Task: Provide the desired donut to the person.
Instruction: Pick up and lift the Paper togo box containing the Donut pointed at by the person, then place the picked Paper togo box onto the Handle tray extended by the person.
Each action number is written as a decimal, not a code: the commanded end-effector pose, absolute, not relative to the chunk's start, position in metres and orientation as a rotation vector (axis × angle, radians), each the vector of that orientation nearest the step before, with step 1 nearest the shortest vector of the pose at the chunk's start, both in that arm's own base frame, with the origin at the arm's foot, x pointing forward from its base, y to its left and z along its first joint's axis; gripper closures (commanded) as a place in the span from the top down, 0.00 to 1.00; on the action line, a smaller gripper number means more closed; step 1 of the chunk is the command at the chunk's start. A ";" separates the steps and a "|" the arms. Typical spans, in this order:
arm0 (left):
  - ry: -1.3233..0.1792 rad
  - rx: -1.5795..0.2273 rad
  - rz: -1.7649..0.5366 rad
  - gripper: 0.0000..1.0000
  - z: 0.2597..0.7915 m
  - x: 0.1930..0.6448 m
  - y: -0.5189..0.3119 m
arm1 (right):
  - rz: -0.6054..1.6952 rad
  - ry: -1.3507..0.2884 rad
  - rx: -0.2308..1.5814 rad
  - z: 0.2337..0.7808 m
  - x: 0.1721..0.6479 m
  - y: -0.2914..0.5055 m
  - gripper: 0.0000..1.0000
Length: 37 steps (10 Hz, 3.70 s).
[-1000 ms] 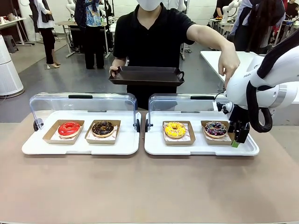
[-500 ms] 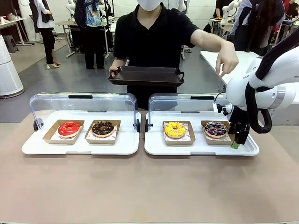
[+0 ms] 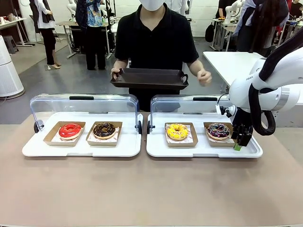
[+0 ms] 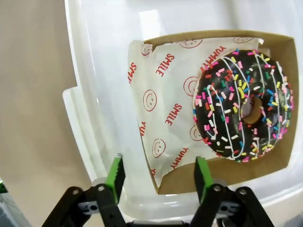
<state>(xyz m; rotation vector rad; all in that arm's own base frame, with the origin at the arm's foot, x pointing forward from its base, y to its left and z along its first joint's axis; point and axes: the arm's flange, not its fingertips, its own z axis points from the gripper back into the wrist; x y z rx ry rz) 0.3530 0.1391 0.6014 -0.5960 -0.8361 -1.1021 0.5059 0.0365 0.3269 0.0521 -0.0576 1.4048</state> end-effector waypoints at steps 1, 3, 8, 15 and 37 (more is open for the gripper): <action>-0.839 -0.606 -1.104 1.00 0.602 0.352 0.142 | 1.417 -0.048 0.069 0.321 0.512 0.034 0.00; -0.839 -0.606 -1.104 1.00 0.602 0.352 0.142 | 1.421 -0.044 0.071 0.320 0.511 0.034 0.16; -0.839 -0.606 -1.104 1.00 0.602 0.352 0.142 | 1.430 -0.046 0.070 0.319 0.511 0.035 0.00; -0.839 -0.606 -1.104 1.00 0.602 0.352 0.142 | 1.477 0.015 0.013 0.430 0.418 0.060 0.00; -0.839 -0.606 -1.104 1.00 0.602 0.352 0.142 | 1.493 -0.064 -0.008 0.640 0.401 0.121 0.00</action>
